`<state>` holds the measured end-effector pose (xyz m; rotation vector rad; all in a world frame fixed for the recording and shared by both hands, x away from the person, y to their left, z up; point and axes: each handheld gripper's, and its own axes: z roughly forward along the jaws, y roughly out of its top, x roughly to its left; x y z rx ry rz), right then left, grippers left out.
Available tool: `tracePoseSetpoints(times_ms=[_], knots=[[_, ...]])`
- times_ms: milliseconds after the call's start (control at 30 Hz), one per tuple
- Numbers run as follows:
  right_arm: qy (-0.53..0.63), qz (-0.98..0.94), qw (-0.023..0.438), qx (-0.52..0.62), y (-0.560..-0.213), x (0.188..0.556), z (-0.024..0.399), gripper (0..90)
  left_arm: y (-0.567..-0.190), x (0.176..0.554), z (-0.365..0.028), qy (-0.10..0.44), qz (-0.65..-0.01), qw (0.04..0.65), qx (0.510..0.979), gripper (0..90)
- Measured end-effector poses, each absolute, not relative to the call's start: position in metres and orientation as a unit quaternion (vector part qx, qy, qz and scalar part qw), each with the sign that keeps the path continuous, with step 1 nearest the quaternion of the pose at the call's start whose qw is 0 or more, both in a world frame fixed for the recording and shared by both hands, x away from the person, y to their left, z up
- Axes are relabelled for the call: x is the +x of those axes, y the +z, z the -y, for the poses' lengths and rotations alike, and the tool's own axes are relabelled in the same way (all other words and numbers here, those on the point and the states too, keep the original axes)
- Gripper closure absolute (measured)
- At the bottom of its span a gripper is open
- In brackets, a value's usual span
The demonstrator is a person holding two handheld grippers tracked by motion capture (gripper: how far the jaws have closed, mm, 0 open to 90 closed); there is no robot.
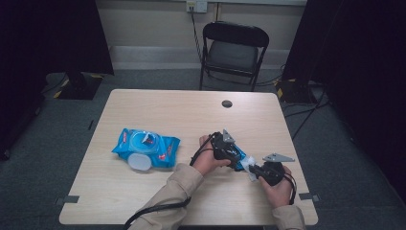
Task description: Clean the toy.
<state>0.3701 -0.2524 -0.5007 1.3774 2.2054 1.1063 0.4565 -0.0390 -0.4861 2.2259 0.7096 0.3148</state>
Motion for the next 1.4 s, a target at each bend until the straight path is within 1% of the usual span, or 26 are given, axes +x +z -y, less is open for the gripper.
tracePoseSetpoints(times_ms=[967, 1133, 1333, 1400], knots=[[0.39, -0.776, 0.15, 0.473, -0.5, 0.355, 0.239, 85.6, -0.486, 0.456, 0.039, 0.125, -0.278, 0.381, 0.873, 3.2], [0.387, -0.779, 0.157, 0.468, -0.5, 0.353, 0.234, 85.6, -0.486, 0.456, 0.039, 0.126, -0.279, 0.383, 0.872, 3.3], [0.388, -0.783, 0.151, 0.462, -0.499, 0.35, 0.226, 85.7, -0.486, 0.456, 0.039, 0.126, -0.279, 0.382, 0.872, 3.5], [0.395, -0.784, 0.143, 0.458, -0.5, 0.351, 0.224, 85.7, -0.487, 0.455, 0.039, 0.127, -0.28, 0.385, 0.87, 3.5]])
